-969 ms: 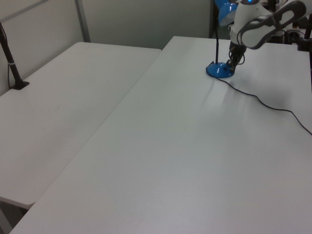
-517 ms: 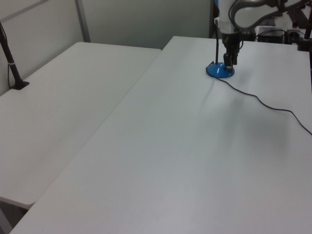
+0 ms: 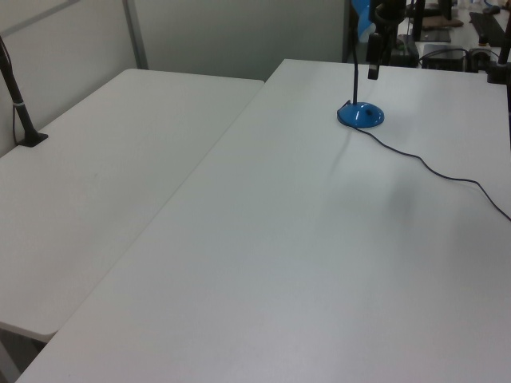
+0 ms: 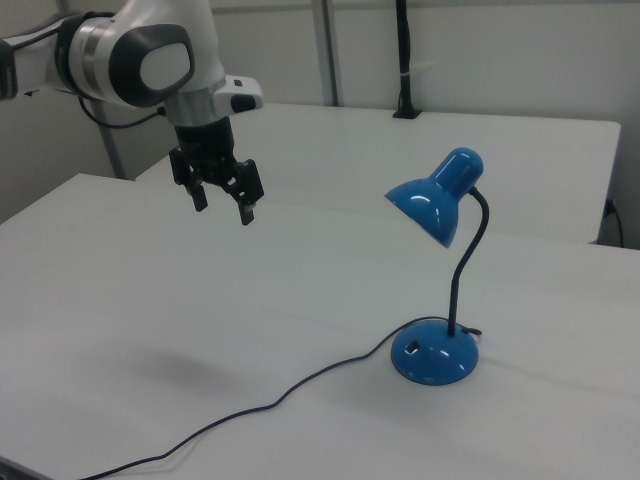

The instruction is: Turn off the lamp

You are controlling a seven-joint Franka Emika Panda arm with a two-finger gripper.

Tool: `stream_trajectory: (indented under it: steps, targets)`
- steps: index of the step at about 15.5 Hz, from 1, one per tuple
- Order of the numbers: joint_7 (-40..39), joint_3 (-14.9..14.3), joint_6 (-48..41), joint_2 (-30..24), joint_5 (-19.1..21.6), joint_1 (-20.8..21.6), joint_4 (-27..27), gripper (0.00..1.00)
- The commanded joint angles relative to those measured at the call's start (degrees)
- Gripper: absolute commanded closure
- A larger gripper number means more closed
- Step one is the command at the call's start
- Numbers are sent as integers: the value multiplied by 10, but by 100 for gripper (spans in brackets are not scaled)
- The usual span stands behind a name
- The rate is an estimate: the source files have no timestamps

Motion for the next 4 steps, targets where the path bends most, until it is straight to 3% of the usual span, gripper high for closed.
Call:
stream_trajectory:
  steps: [1,4]
  targets:
    - [-14,8,-6,-2,11,2,-4,0]
    - [-13,18,-2,-2,9,1,-1,0]
